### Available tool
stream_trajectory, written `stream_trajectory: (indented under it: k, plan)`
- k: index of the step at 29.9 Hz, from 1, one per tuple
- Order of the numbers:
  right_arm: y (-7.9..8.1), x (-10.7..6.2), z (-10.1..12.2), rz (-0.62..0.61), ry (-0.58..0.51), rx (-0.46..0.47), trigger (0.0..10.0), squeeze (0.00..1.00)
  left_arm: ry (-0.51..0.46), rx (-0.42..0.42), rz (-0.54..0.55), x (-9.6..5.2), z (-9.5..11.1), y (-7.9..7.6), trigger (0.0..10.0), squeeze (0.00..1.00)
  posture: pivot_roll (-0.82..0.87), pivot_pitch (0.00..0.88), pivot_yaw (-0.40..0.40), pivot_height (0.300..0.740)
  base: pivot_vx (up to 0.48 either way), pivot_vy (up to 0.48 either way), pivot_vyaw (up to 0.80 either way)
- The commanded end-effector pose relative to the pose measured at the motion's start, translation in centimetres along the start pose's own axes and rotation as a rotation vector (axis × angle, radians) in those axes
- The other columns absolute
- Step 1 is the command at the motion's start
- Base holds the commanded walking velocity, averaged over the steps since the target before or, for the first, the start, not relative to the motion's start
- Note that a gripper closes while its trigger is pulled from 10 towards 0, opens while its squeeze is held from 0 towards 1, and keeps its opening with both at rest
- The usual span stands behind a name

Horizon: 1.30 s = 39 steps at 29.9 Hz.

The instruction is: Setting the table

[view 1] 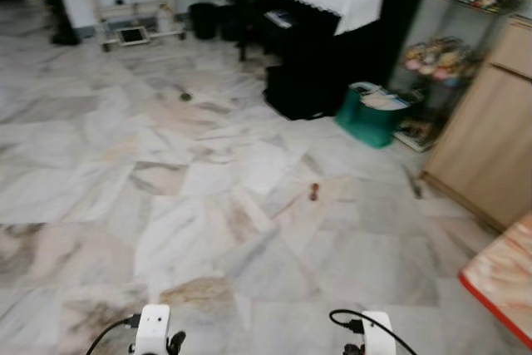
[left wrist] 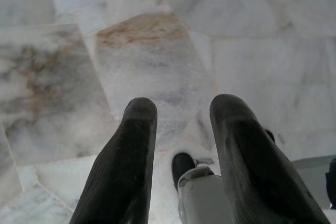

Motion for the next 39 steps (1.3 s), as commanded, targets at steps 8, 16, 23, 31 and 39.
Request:
stream_trajectory:
  k: [8,16,23,31,39]
  plan:
    - [-0.65,-0.02,0.86,-0.019,-0.018,-0.020,10.0,0.00,-0.008,0.037,-0.023,0.10,0.28,-0.44,10.0,0.00,0.08,0.000,-0.043,0.740,0.000,-0.075,-0.65]
    - [-0.81,-0.03,0.99,-0.023,-0.017,-0.021,10.0,0.00,-0.004,0.029,-0.033,0.12,0.27,-0.66,10.0,0.00,0.08,0.000,-0.042,0.740,0.000,-0.038,-0.65]
    - [-0.73,-0.02,0.99,-0.022,-0.019,-0.018,10.0,0.00,-0.004,0.027,-0.033,0.14,0.32,-0.66,10.0,0.00,0.08,0.000,-0.042,0.740,0.000,0.000,-0.65]
    - [-0.75,-0.03,0.93,-0.023,-0.018,-0.018,10.0,0.00,-0.006,0.026,-0.038,0.17,0.38,-0.90,10.0,0.00,0.08,0.000,-0.045,0.740,0.000,0.000,-0.64]
    - [-0.75,-0.03,0.91,-0.023,-0.017,-0.018,10.0,0.00,-0.008,0.023,-0.038,0.19,0.45,-0.97,10.0,0.00,0.08,0.000,-0.047,0.740,0.000,0.000,-0.64]
Point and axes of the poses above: a point about 5 cm out from each wrist's last joint towards the gripper, its own x axis pointing out of the wrist towards the gripper, its own z axis along the axis of the wrist's last joint, y = z × x, the point moved 2 cm from there along x, pointing out of the wrist towards the gripper, and after that the axes turned 15 degrees about x, right-handed, at the moved point
